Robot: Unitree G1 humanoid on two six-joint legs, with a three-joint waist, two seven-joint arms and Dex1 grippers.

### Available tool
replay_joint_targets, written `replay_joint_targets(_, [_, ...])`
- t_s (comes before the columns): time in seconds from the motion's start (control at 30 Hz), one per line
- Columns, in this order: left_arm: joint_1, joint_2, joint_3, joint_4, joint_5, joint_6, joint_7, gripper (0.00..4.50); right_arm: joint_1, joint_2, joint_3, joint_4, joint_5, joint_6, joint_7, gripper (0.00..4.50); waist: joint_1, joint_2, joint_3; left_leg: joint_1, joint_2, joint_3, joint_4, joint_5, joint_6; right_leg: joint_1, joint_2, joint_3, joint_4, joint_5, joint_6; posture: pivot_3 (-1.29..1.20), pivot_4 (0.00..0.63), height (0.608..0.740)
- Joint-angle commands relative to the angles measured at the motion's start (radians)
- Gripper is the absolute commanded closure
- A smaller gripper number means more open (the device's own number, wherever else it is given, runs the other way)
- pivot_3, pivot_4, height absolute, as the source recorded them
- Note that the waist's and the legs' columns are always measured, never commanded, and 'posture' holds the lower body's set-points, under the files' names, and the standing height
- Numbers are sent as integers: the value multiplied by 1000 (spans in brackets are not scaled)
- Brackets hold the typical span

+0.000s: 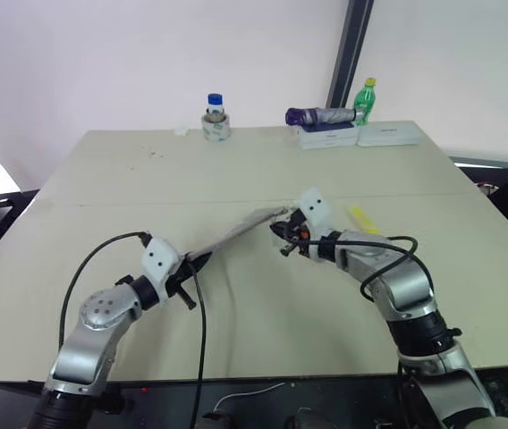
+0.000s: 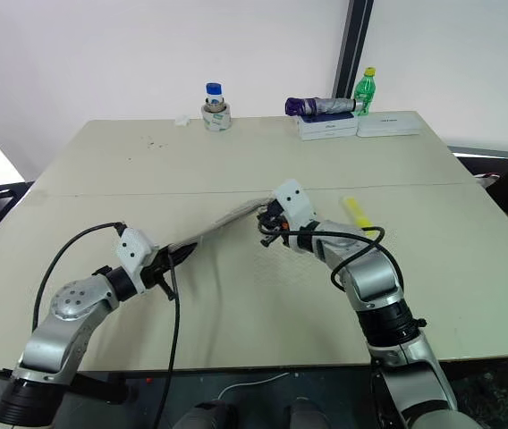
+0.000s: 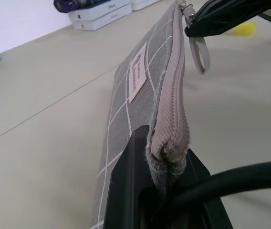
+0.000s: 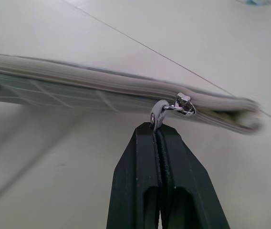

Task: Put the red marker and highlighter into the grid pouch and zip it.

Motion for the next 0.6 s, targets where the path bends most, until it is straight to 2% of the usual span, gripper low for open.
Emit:
replay_joint_targets(0.03, [-20,-33,-34,-53,16,15,33,4500,-37,15,56,-119,23,14,36,4451,0,0,0,0,0,0,0,0,0,0,0,0,0,0,0,0,150,740])
replay_joint_targets(0.23, [-45,-86,-80,-60,40,43,64,4500,-37,21,160,-245,67,57,110,4451,1,0,0,0,0,0,0,0,0,0,0,0,0,0,0,0,150,740])
replay_joint_targets(0.6, [-86,-151,-74,-48,26,61,98,4500,-37,-8,184,-267,74,73,147,4451,1,0,0,0,0,0,1,0,0,0,0,0,0,0,0,0,150,740])
